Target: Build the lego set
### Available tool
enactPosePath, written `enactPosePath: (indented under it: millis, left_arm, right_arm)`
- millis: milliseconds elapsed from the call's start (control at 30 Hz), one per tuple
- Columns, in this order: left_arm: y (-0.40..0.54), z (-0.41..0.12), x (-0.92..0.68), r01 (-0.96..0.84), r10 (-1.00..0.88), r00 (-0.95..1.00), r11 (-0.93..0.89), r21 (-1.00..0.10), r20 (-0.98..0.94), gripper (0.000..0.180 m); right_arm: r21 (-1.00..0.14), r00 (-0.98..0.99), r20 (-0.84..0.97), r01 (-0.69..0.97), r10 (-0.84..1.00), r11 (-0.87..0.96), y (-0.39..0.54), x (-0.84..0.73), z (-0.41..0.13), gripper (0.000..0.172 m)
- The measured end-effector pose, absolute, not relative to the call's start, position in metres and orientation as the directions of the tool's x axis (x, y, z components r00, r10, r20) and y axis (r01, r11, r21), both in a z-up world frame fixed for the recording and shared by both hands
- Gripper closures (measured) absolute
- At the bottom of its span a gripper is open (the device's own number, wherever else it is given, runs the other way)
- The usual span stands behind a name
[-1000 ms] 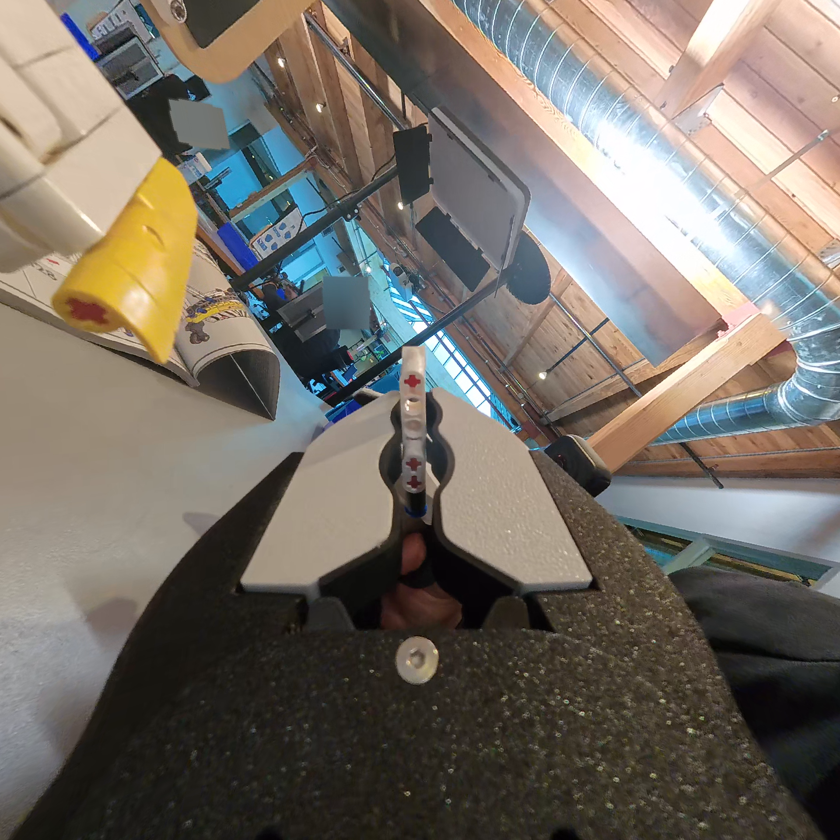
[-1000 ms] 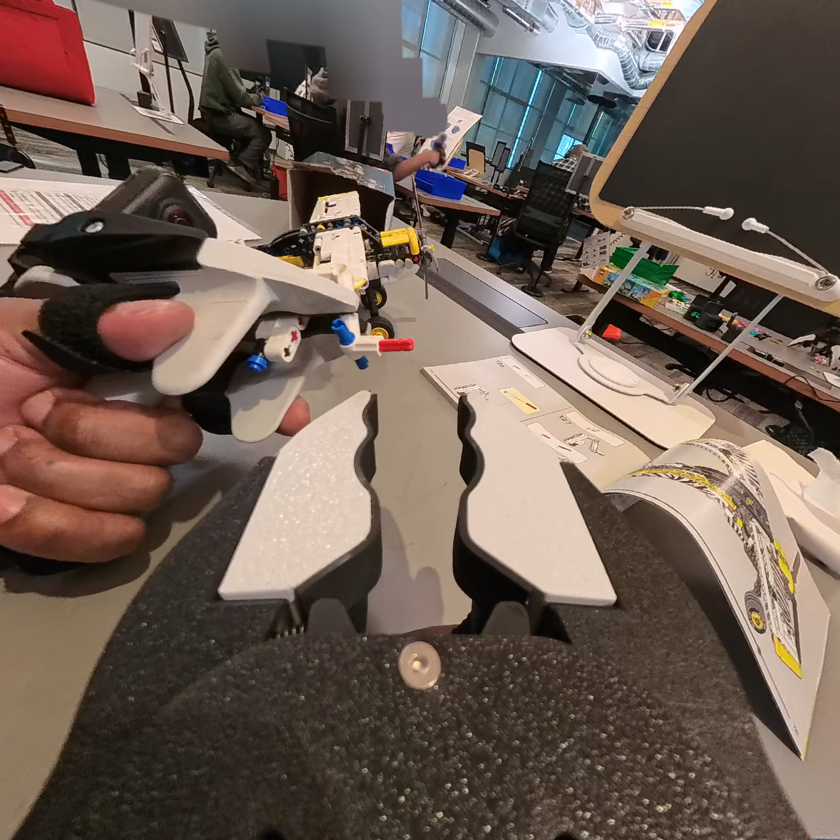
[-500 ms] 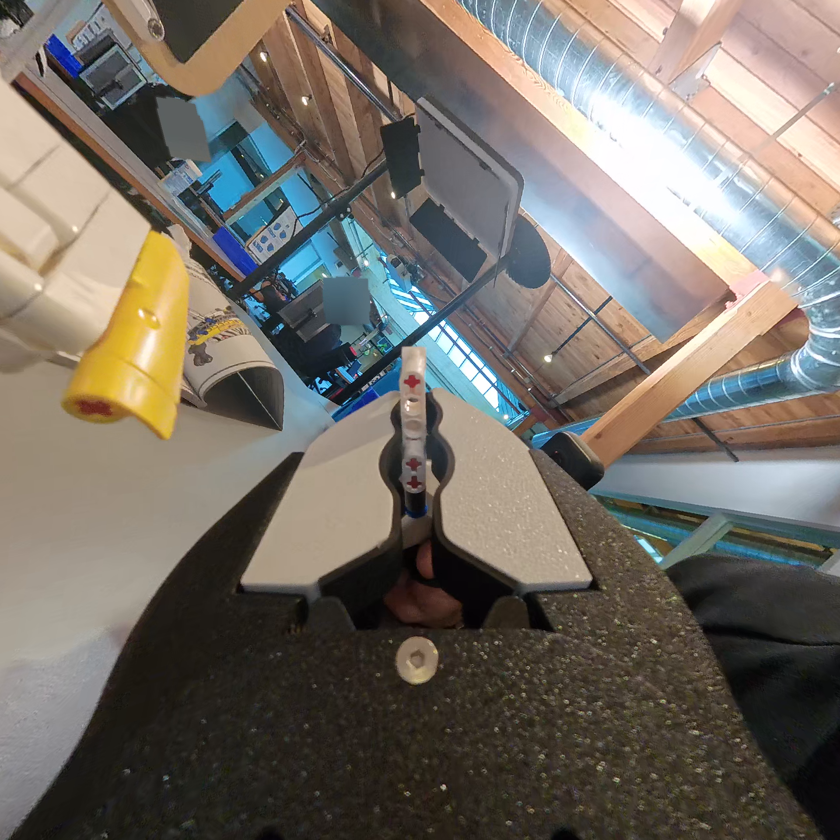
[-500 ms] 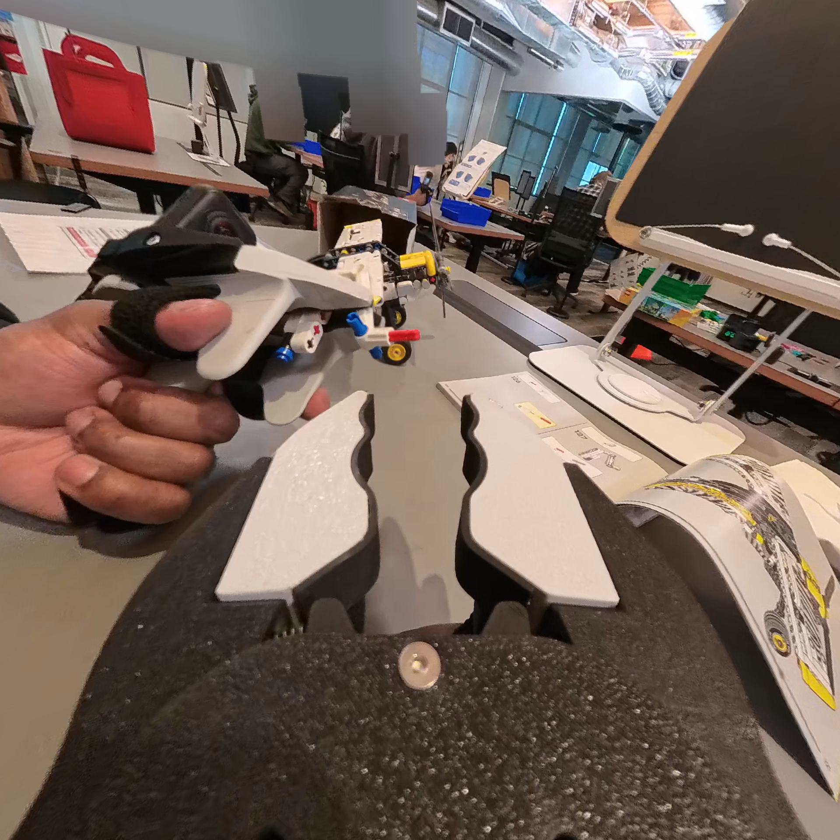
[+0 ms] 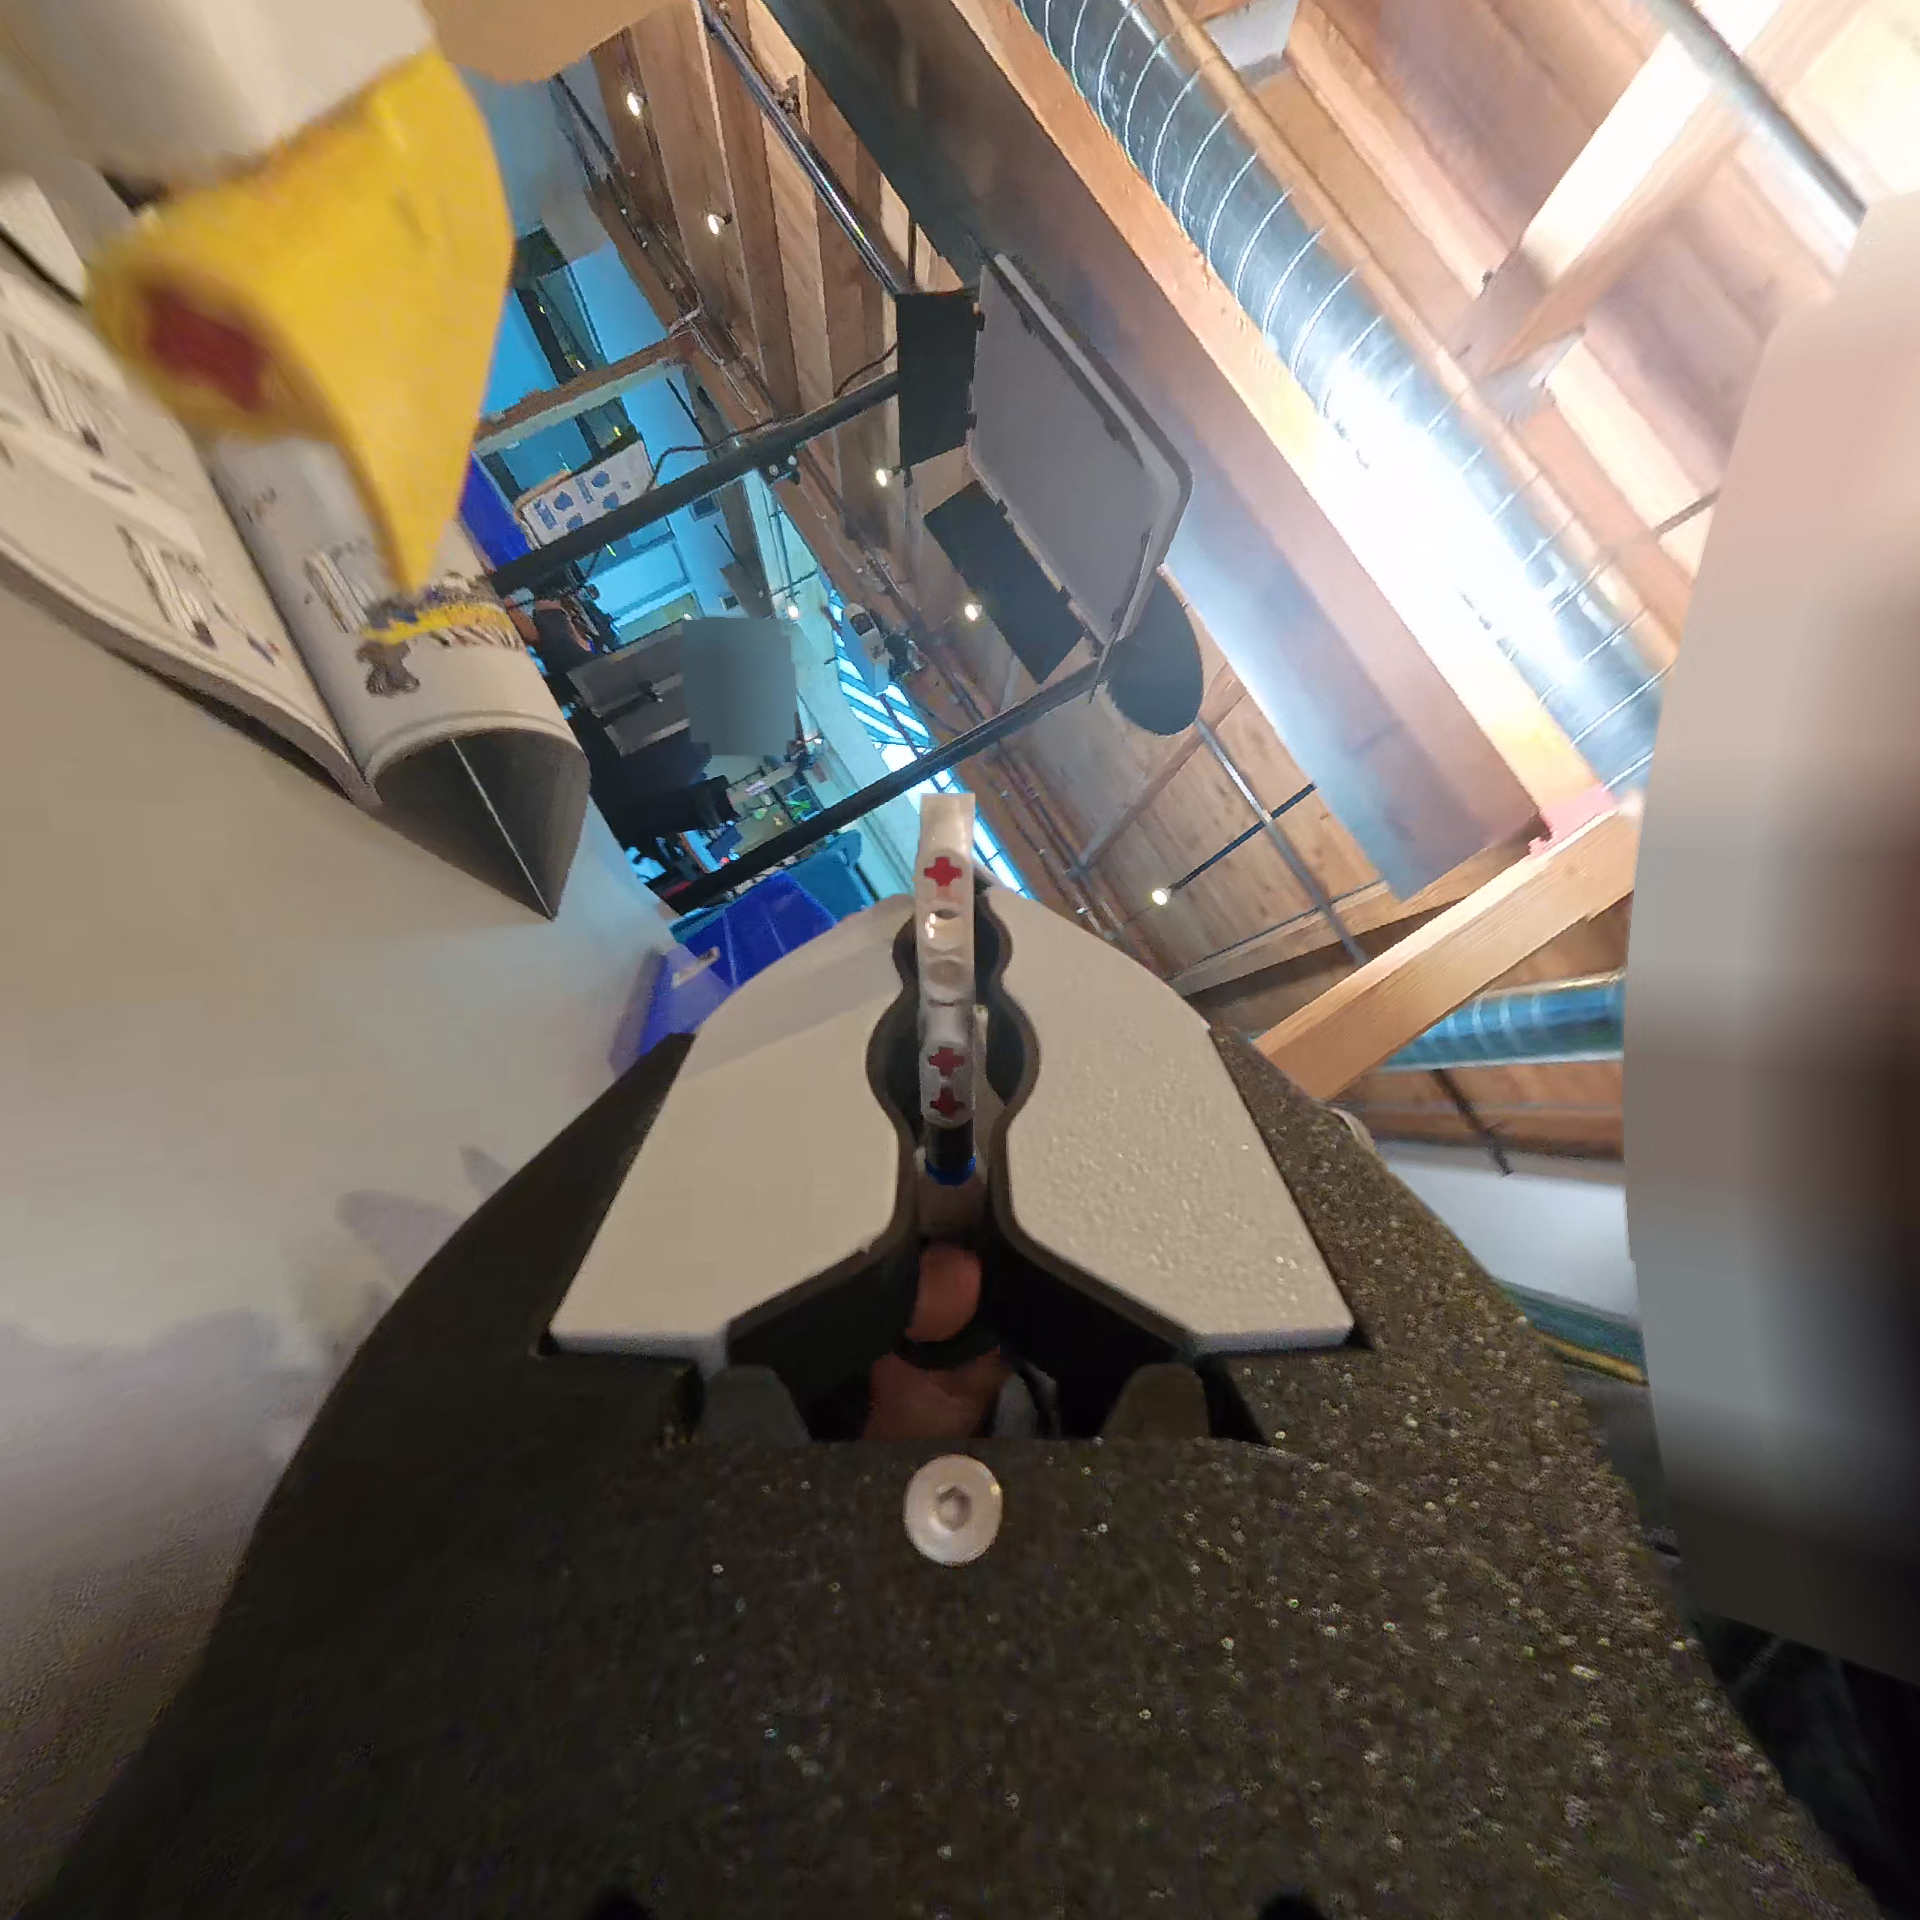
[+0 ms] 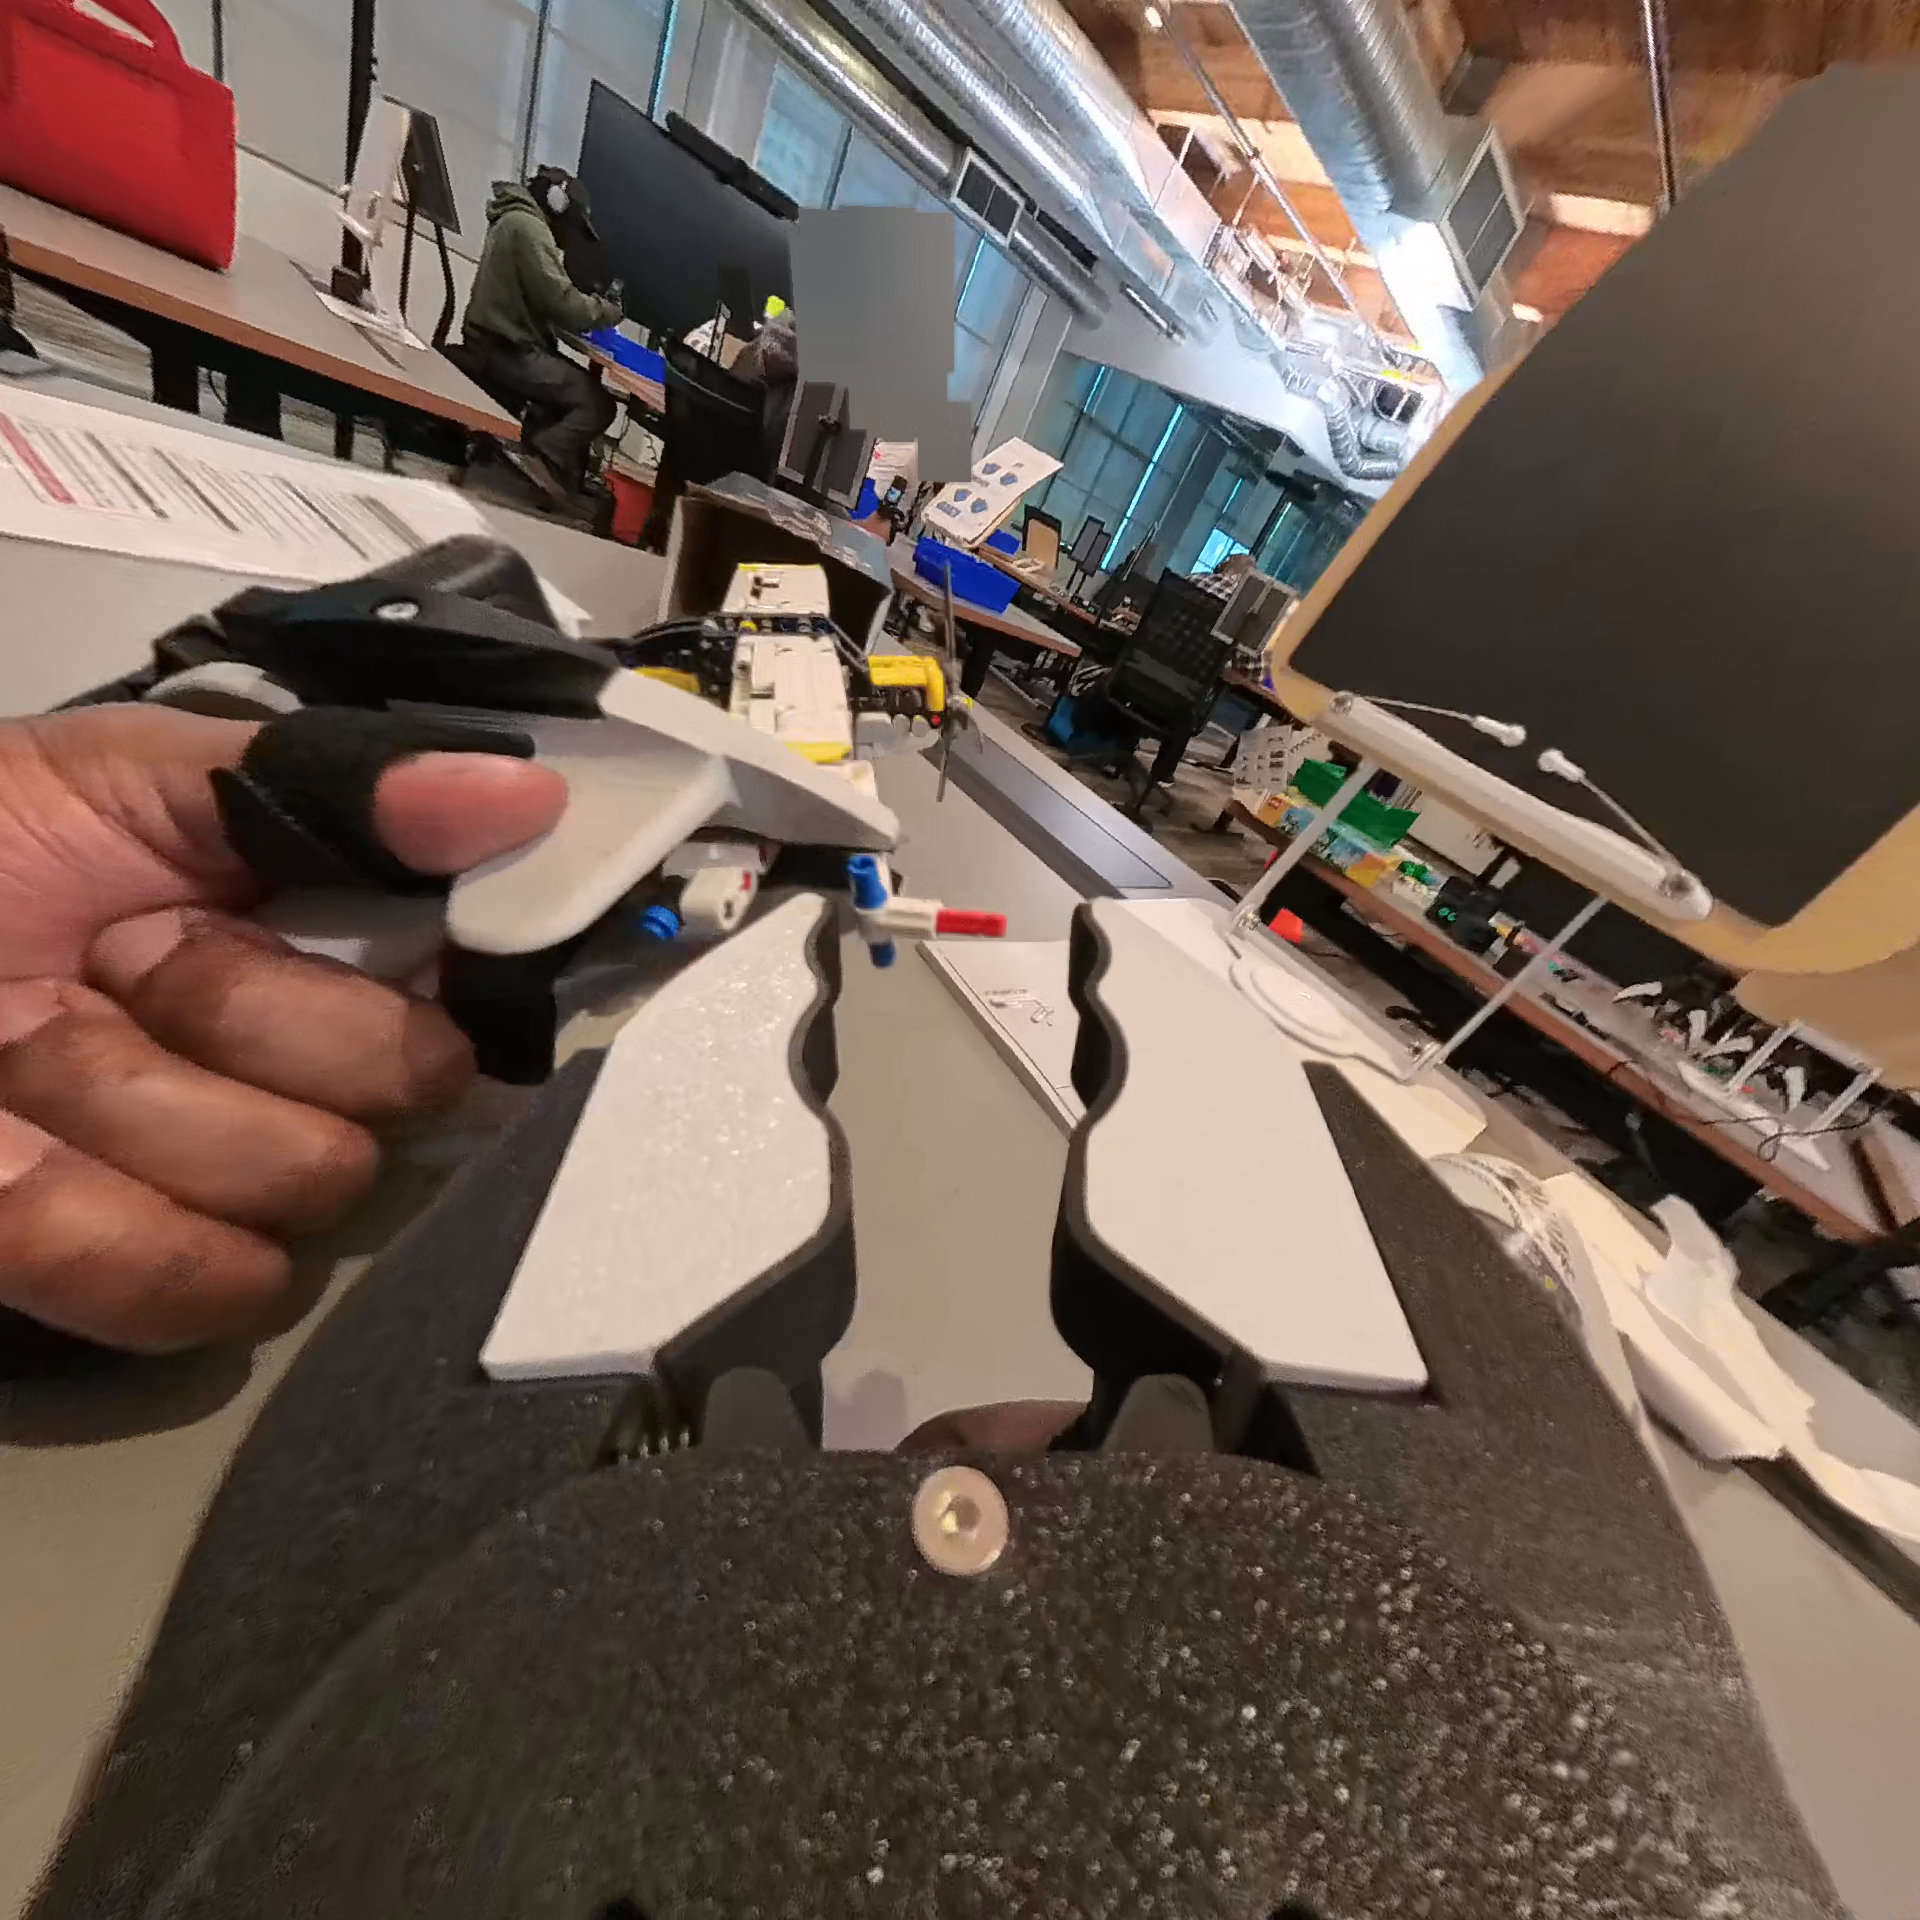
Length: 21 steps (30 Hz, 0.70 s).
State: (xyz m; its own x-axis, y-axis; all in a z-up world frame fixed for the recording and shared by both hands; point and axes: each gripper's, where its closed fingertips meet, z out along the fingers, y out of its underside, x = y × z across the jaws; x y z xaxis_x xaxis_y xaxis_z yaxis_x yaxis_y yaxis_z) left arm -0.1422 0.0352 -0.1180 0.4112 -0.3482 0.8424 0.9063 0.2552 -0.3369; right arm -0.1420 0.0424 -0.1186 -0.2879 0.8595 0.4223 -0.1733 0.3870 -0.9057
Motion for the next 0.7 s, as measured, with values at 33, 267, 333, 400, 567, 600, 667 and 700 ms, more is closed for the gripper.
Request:
enactPosePath:
  millis: [33,267,333,400,567,600,667,700]
  left_arm:
    - [0.0357,-0.1181,-0.1400,0.915,-0.361,0.392,0.248,-0.319,0.846,0.173]
    - [0.0365,-0.1187,-0.1348,0.941,-0.404,0.327,0.229,-0.251,0.854,0.173]
    - [0.0363,-0.1188,-0.1349,0.942,-0.407,0.321,0.227,-0.246,0.855,0.173]
    - [0.0357,-0.1191,-0.1361,0.945,-0.413,0.312,0.229,-0.234,0.856,0.173]
    - [0.0351,-0.1191,-0.1370,0.951,-0.430,0.290,0.228,-0.208,0.855,0.173]
    - [0.0349,-0.1187,-0.1366,0.951,-0.433,0.291,0.230,-0.208,0.853,0.173]
    - [0.0346,-0.1182,-0.1358,0.949,-0.434,0.297,0.236,-0.211,0.851,0.173]
    - [0.0348,-0.1185,-0.1357,0.948,-0.431,0.298,0.239,-0.211,0.852,0.173]
  right_arm:
    - [-0.895,-0.279,0.445,-0.175,0.851,0.411,0.0402,-0.1417,-0.1194,0.130]
    - [-0.865,-0.237,0.500,-0.171,0.833,0.471,0.0347,-0.1420,-0.1202,0.135]
    - [-0.865,-0.232,0.501,-0.170,0.834,0.472,0.0350,-0.1420,-0.1197,0.134]
    - [-0.864,-0.210,0.502,-0.168,0.839,0.475,0.0376,-0.1424,-0.1179,0.134]
    - [-0.873,-0.233,0.487,-0.150,0.842,0.464,0.0369,-0.1436,-0.1217,0.140]
    - [-0.871,-0.230,0.490,-0.153,0.841,0.466,0.0367,-0.1435,-0.1215,0.141]
    - [-0.874,-0.238,0.485,-0.157,0.842,0.459,0.0364,-0.1426,-0.1208,0.142]
    - [-0.877,-0.243,0.481,-0.155,0.843,0.455,0.0366,-0.1426,-0.1211,0.142]
